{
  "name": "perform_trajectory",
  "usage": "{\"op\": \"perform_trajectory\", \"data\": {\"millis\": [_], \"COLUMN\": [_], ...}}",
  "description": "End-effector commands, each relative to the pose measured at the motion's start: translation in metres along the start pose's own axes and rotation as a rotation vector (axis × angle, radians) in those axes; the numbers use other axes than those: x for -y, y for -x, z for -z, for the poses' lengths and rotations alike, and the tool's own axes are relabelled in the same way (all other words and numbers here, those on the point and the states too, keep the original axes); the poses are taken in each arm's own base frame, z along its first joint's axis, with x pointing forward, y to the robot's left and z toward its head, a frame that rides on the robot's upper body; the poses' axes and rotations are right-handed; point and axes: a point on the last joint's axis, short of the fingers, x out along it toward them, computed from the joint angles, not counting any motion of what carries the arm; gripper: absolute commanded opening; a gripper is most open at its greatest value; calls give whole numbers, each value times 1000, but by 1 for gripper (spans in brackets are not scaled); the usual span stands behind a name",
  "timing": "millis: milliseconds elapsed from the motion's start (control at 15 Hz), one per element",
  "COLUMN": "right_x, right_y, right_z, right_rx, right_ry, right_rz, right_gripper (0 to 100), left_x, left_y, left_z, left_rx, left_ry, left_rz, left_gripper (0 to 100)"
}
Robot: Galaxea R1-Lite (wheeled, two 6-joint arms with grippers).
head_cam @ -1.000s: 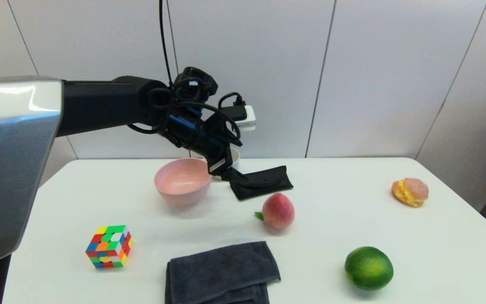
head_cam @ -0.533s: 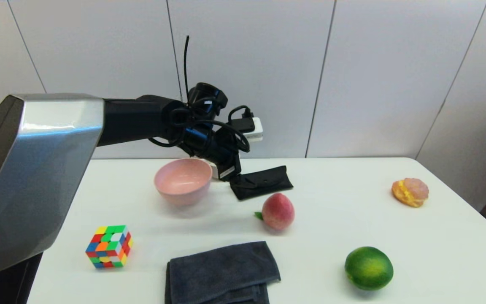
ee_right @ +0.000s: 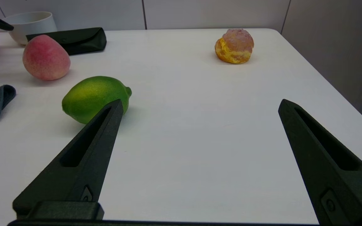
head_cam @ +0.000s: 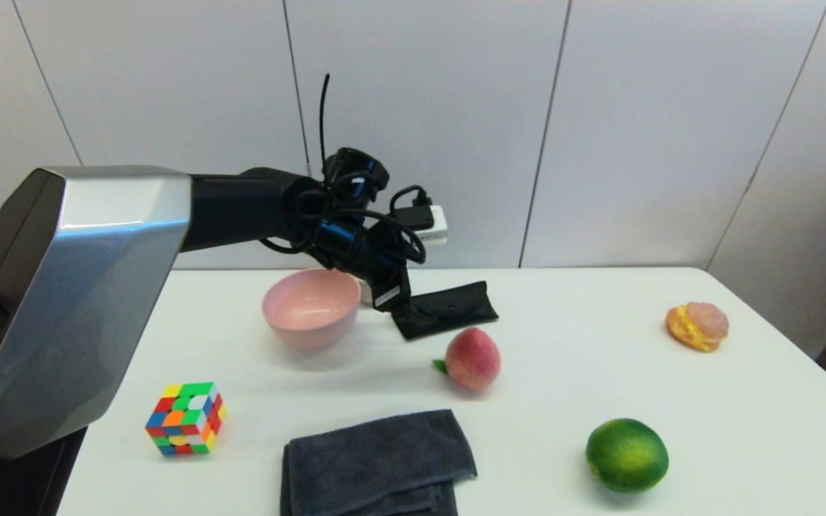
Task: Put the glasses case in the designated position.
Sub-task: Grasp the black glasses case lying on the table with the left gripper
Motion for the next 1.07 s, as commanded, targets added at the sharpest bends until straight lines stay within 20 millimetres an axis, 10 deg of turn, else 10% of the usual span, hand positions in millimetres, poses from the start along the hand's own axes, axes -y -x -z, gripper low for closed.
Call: {"op": "perform_trajectory", "data": {"millis": [67, 1067], "right_x": [0, 0], "right_y": [0, 0], "right_z": [0, 0], "right_rx": [-1, -1], "right_ry": [-1, -1], "right_rz": [0, 0], "right_gripper": [100, 100], "left_x": [-1, -10], "left_y": [-8, -19], "left_z": [2, 19], "left_rx": [4, -32], "left_ry": [17, 71], "left_rz": [-5, -57], "left_gripper": [100, 100]}}
